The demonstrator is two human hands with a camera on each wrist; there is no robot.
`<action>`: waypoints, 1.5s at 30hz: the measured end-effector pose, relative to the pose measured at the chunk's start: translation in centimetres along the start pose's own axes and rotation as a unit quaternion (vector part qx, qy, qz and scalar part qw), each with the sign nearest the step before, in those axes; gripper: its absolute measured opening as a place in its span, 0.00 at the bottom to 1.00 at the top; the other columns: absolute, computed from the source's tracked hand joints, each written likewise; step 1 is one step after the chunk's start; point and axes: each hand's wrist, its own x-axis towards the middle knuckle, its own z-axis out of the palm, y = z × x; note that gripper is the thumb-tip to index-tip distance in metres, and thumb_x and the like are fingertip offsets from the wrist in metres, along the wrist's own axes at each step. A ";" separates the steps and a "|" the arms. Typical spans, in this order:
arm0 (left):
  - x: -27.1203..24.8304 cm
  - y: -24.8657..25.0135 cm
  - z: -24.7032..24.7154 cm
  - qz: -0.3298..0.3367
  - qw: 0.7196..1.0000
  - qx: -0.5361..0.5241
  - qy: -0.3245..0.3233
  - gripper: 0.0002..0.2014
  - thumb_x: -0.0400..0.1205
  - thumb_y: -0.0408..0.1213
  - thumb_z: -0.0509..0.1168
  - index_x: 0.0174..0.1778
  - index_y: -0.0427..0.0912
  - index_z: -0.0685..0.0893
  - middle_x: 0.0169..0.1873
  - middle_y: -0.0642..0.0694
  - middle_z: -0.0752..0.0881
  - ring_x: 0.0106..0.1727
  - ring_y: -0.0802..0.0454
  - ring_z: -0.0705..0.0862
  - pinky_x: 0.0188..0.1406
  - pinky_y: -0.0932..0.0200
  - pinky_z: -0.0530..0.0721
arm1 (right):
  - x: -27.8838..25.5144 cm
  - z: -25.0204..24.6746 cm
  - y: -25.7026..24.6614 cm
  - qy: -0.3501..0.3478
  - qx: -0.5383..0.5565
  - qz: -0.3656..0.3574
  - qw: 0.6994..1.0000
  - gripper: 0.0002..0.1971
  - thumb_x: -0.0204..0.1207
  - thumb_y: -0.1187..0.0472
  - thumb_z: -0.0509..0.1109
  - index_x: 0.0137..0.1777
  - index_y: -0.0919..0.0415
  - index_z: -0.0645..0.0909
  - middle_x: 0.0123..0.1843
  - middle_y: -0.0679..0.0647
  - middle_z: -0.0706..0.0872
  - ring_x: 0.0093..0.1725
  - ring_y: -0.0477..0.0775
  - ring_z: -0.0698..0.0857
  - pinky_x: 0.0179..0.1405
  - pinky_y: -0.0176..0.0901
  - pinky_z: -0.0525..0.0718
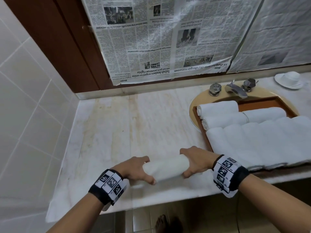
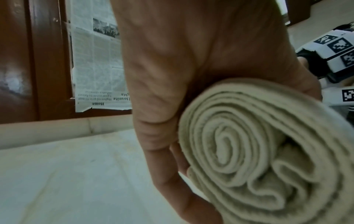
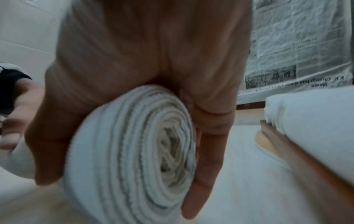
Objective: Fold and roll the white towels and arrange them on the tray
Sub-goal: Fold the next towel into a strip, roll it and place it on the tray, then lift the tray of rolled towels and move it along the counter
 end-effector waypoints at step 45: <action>30.8 43.6 -6.9 0.116 0.982 0.100 0.112 0.34 0.72 0.68 0.70 0.72 0.58 0.77 0.67 0.52 0.83 0.64 0.48 0.81 0.67 0.47 0.79 | -7.6 -26.9 46.1 0.188 0.047 0.048 0.980 0.35 0.62 0.50 0.84 0.70 0.46 0.77 0.62 0.45 0.81 0.62 0.49 0.78 0.64 0.44 0.77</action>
